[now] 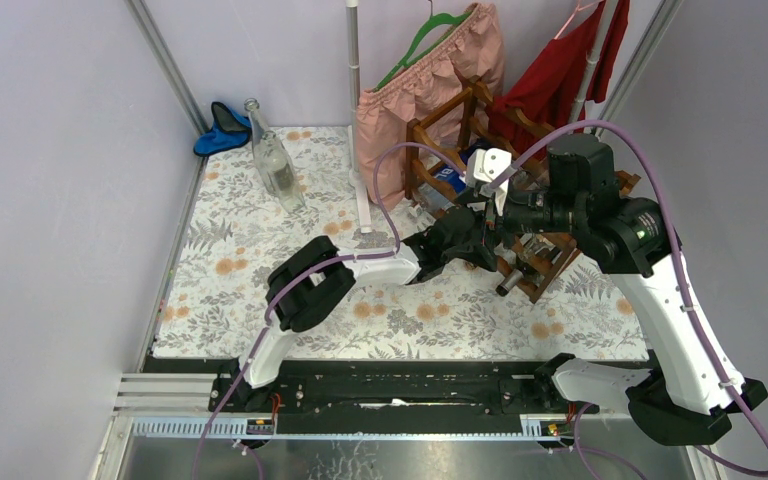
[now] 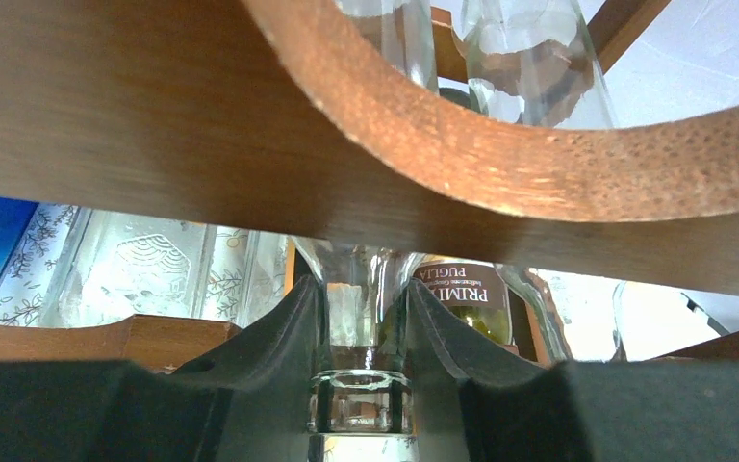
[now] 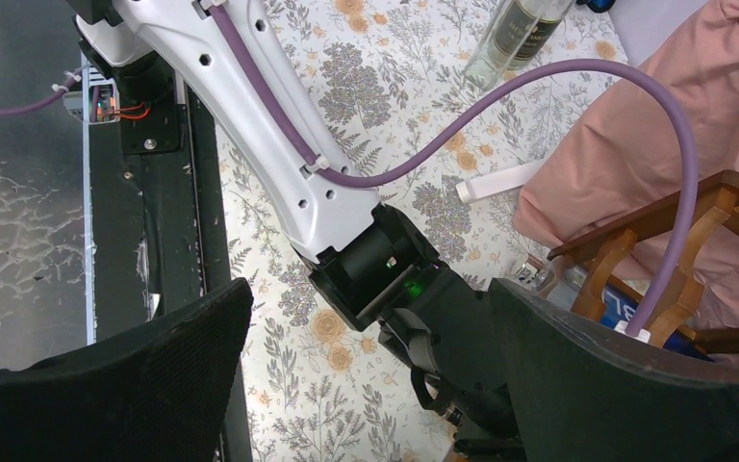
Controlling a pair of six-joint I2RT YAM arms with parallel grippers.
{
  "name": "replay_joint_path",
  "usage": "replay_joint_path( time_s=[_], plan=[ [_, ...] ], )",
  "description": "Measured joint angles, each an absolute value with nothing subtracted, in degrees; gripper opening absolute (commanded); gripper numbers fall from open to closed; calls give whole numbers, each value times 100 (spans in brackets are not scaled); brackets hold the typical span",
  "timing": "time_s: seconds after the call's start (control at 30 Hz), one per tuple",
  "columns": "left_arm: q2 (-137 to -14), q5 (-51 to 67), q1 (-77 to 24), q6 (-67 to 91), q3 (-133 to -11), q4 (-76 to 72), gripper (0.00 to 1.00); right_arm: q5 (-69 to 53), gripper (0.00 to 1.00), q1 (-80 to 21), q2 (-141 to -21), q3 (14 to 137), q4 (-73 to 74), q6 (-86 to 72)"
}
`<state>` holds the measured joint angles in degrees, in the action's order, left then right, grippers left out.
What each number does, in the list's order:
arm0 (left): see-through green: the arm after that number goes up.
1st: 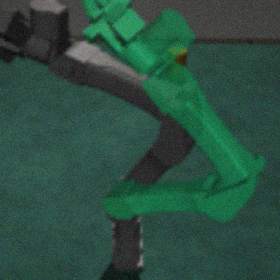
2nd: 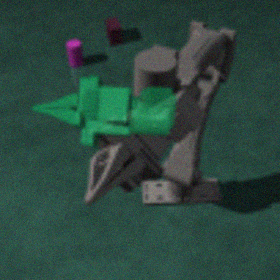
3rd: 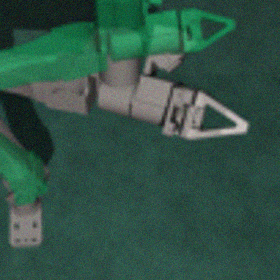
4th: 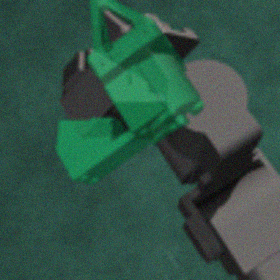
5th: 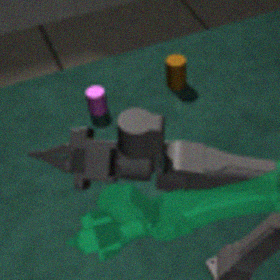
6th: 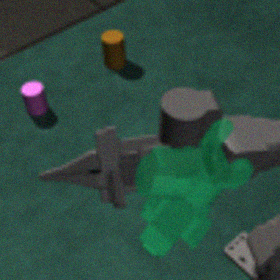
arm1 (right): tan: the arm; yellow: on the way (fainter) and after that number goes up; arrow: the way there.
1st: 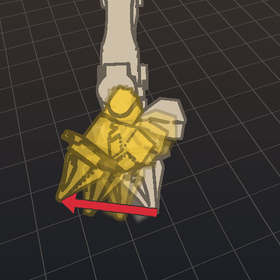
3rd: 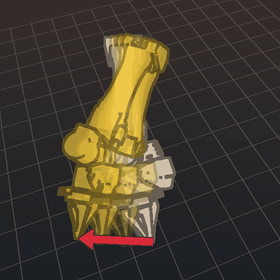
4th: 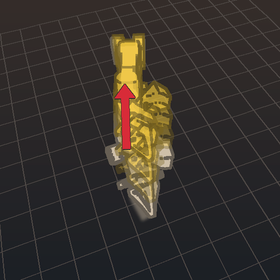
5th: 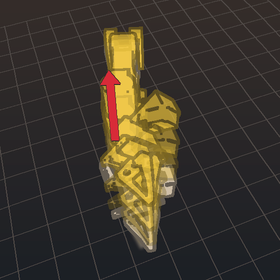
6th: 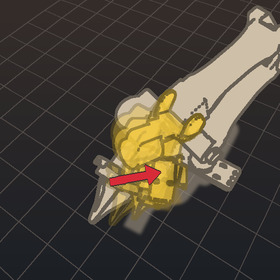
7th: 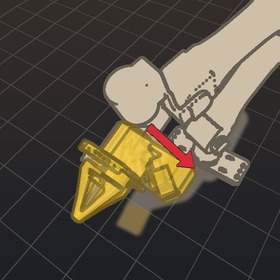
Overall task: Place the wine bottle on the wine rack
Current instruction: Place the wine bottle in the wine rack.
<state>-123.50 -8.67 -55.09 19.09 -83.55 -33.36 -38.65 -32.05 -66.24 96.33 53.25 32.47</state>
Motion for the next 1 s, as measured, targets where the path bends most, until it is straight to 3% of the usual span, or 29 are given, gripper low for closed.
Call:
replay_joint_path(
  time_s=[1.0],
  plan=[
    [-11944,-1409,-5581,1890,-8333,-2926,68,-3870,100,-3186,-6622,9612,5325,3247]
  ],
)
